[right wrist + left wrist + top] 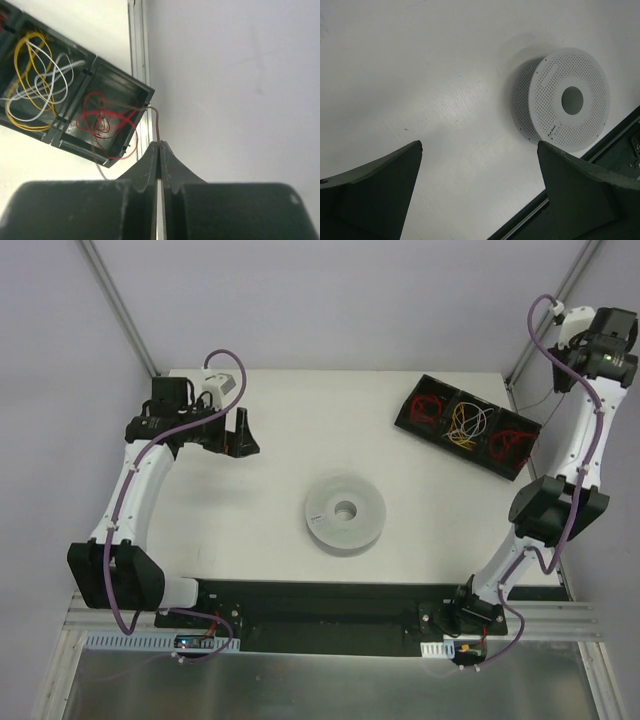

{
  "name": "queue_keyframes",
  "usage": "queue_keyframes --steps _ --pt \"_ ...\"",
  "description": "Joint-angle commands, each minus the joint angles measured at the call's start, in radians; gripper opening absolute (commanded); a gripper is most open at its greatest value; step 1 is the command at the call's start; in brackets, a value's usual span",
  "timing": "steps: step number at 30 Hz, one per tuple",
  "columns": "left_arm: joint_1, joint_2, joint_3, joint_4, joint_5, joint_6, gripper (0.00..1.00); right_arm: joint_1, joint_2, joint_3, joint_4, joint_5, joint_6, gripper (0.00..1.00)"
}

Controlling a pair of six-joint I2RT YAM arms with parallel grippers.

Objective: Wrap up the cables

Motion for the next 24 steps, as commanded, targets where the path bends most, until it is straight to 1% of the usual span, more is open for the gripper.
queue_keyframes --steps 1,7,14,22,24 --pt "-0.006 -0.051 0.027 0.013 -0.014 -0.018 0.99 -0.01 -0.122 0.024 0.058 -0.077 0.051 0.01" --pt "-0.008 -0.063 0.029 0.025 -0.031 -0.057 0.99 -0.007 -0.195 0.056 0.164 -0.174 0.108 0.01" --pt "-0.008 -0.076 0.033 0.043 -0.038 -0.069 0.99 0.002 -0.169 0.171 0.304 -0.16 0.137 0.01" --pt "-0.006 -0.068 0.062 0.059 -0.05 -0.083 0.99 0.014 -0.218 0.179 0.581 -0.129 0.169 0.01" --pt "-0.006 -0.066 0.064 0.071 -0.055 -0.095 0.99 0.014 -0.233 0.181 0.623 -0.154 0.191 0.01"
